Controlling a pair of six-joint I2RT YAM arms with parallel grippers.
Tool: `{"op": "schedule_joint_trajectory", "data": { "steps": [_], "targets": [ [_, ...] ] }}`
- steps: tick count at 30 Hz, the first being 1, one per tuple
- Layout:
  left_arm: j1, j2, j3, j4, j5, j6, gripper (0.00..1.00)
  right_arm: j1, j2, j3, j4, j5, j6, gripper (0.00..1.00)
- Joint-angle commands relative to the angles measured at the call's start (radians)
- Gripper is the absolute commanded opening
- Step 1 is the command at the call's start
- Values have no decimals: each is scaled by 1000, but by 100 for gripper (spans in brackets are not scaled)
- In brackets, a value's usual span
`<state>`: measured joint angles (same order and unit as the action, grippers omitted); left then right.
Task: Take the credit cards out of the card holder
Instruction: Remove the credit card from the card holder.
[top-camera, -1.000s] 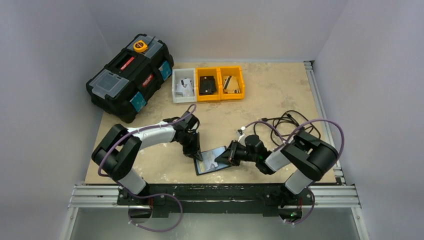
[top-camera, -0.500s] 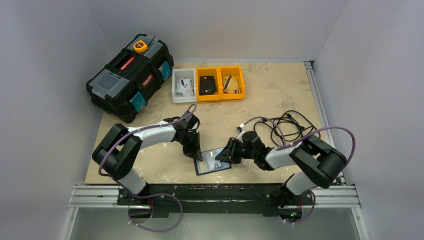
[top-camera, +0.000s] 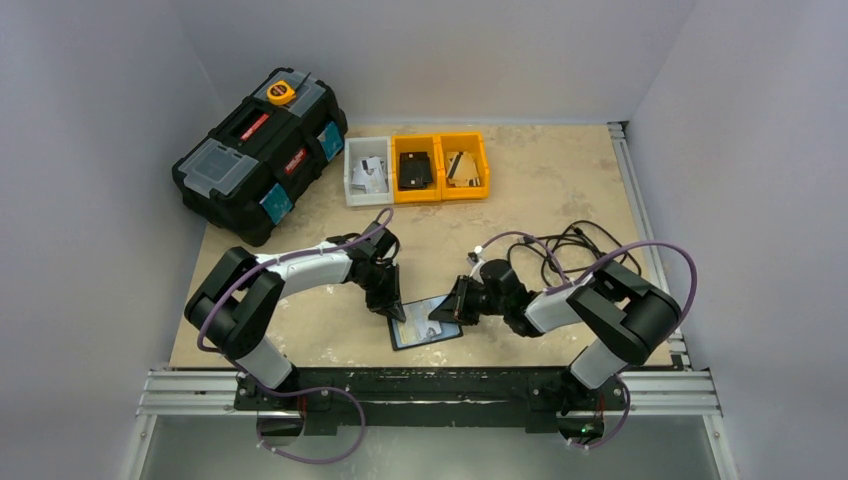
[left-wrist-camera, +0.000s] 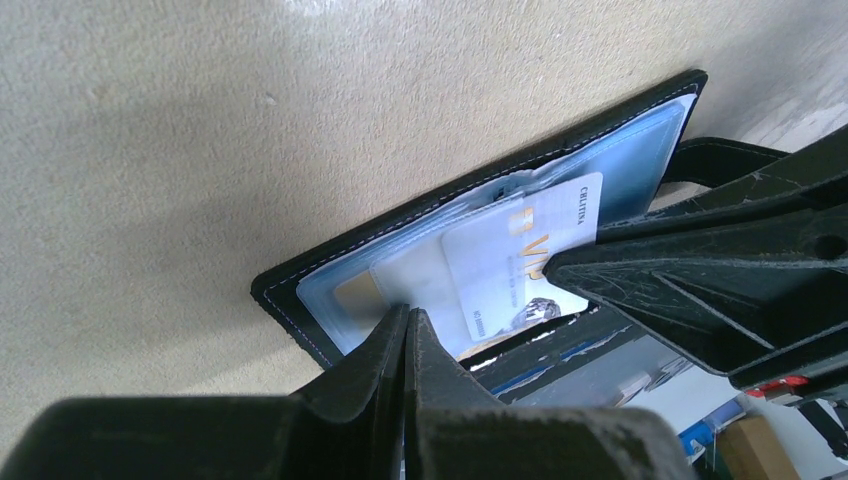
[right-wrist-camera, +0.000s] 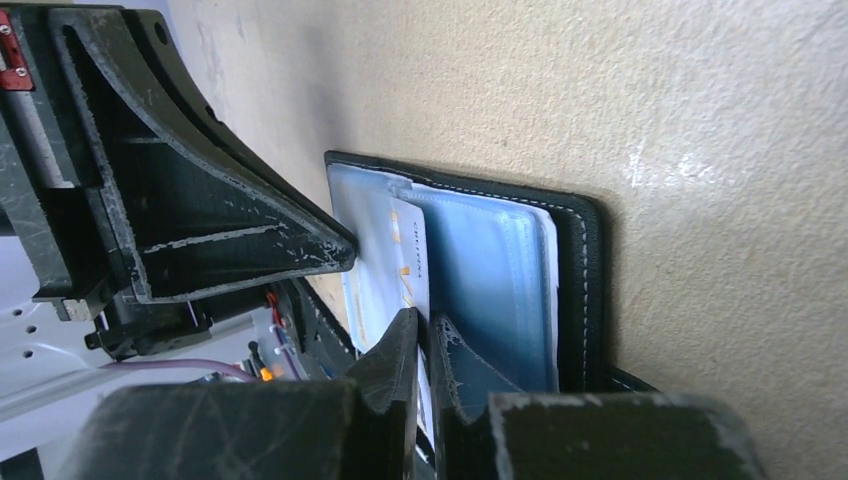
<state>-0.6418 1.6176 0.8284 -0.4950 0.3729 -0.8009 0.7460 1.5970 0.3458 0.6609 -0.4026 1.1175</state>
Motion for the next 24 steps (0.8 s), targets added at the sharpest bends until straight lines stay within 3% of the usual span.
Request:
{"op": "schedule_joint_trajectory", "data": {
  "steps": [1, 17, 24],
  "targets": [
    [8, 48, -25, -45, -152, 51, 0, -2, -37, 12, -70, 13, -43, 0],
    [7, 9, 5, -65, -144, 52, 0, -31, -295, 46, -358, 121, -109, 0],
    [8, -80, 75, -120, -128, 59, 0, -36, -375, 93, -445, 137, -114, 0]
  ]
}}
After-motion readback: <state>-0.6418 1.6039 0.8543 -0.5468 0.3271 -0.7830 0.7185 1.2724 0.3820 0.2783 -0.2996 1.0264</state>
